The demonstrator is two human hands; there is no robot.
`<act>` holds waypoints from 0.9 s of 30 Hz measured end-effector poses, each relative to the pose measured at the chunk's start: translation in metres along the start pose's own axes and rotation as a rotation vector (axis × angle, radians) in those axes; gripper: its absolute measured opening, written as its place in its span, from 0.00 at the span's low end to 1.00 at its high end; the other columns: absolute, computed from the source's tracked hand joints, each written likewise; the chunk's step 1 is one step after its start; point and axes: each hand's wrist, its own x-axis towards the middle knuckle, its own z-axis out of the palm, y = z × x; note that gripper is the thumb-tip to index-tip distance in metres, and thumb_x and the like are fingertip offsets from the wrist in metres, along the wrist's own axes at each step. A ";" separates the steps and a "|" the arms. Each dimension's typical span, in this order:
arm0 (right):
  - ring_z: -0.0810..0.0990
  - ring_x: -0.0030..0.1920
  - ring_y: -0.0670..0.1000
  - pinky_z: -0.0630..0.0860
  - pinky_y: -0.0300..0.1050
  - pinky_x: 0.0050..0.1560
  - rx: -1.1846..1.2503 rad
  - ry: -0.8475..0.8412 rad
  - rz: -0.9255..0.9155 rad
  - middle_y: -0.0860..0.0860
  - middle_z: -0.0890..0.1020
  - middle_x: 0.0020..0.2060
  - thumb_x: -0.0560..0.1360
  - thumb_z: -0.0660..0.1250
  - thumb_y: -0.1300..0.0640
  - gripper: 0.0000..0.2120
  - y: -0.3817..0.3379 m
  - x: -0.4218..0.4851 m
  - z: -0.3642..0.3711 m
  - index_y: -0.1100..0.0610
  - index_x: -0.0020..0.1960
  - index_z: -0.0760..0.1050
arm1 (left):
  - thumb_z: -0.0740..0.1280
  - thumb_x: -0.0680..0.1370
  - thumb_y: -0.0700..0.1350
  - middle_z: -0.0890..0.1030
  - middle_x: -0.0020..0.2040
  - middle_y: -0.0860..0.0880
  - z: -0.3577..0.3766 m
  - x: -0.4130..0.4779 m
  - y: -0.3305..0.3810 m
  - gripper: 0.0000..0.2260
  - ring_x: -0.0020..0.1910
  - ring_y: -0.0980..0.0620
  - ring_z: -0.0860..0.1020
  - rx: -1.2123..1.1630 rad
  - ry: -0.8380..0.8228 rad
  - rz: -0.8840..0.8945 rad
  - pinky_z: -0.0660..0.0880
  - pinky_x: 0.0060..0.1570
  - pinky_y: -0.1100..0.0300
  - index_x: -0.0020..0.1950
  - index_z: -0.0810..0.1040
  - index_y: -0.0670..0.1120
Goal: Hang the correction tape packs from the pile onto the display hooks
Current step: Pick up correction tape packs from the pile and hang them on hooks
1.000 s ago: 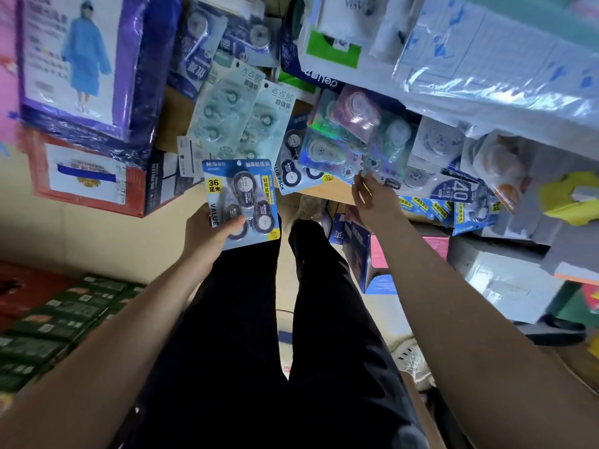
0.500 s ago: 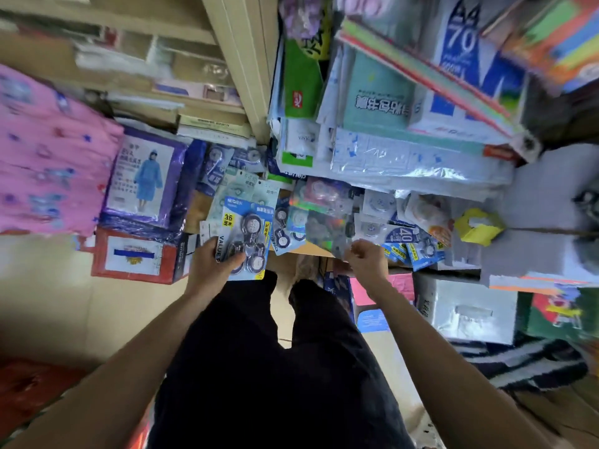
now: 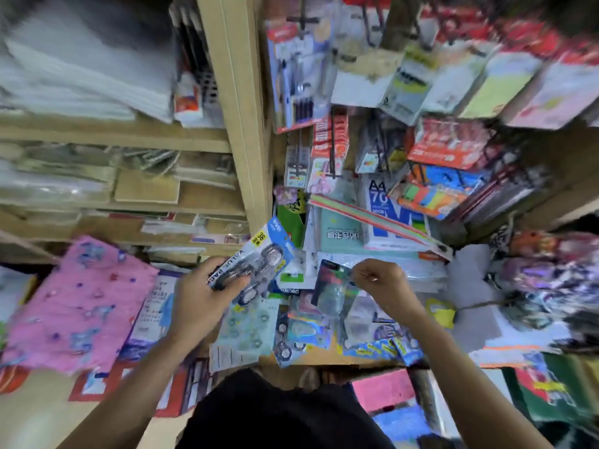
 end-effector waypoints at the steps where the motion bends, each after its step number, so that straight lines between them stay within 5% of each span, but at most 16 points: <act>1: 0.78 0.34 0.43 0.72 0.35 0.37 -0.012 0.026 -0.033 0.48 0.82 0.33 0.76 0.70 0.64 0.10 -0.015 0.003 -0.009 0.53 0.39 0.79 | 0.79 0.71 0.49 0.84 0.40 0.59 -0.011 0.010 0.015 0.11 0.40 0.65 0.80 -0.017 0.019 0.057 0.71 0.39 0.74 0.48 0.81 0.58; 5: 0.74 0.31 0.41 0.68 0.32 0.34 -0.014 0.160 -0.186 0.46 0.79 0.32 0.76 0.70 0.64 0.06 -0.083 0.016 -0.049 0.56 0.42 0.81 | 0.75 0.67 0.60 0.83 0.38 0.61 -0.053 0.050 0.077 0.10 0.33 0.63 0.77 -0.127 0.173 0.255 0.71 0.35 0.69 0.45 0.81 0.59; 9: 0.76 0.33 0.40 0.69 0.30 0.35 0.008 0.306 -0.344 0.39 0.80 0.33 0.77 0.70 0.63 0.09 -0.155 0.023 -0.086 0.49 0.44 0.79 | 0.77 0.69 0.51 0.82 0.39 0.68 -0.086 0.076 0.147 0.09 0.34 0.69 0.77 -0.253 0.312 0.487 0.72 0.37 0.72 0.47 0.81 0.60; 13: 0.77 0.34 0.38 0.70 0.29 0.35 0.011 0.425 -0.466 0.43 0.81 0.34 0.77 0.69 0.63 0.06 -0.222 0.031 -0.116 0.53 0.46 0.80 | 0.76 0.70 0.57 0.82 0.39 0.67 -0.115 0.102 0.206 0.11 0.35 0.66 0.77 -0.340 0.406 0.647 0.76 0.39 0.64 0.50 0.82 0.58; 17: 0.78 0.36 0.38 0.71 0.29 0.38 -0.029 0.539 -0.618 0.36 0.82 0.37 0.77 0.71 0.61 0.11 -0.277 0.036 -0.144 0.44 0.45 0.79 | 0.77 0.72 0.54 0.81 0.40 0.68 -0.146 0.121 0.258 0.11 0.37 0.66 0.78 -0.369 0.502 0.839 0.75 0.39 0.63 0.52 0.79 0.59; 22: 0.77 0.33 0.41 0.73 0.37 0.34 0.050 0.646 -0.725 0.49 0.83 0.32 0.77 0.71 0.61 0.08 -0.336 0.038 -0.182 0.48 0.44 0.80 | 0.77 0.73 0.53 0.80 0.40 0.62 -0.183 0.145 0.325 0.12 0.37 0.63 0.78 -0.451 0.678 1.000 0.78 0.40 0.53 0.52 0.79 0.53; 27: 0.77 0.31 0.40 0.72 0.33 0.34 0.188 0.697 -0.818 0.46 0.83 0.32 0.76 0.70 0.64 0.09 -0.397 0.039 -0.225 0.51 0.44 0.80 | 0.76 0.72 0.54 0.78 0.38 0.60 -0.211 0.170 0.394 0.15 0.35 0.59 0.77 -0.536 0.785 1.108 0.78 0.39 0.51 0.47 0.77 0.45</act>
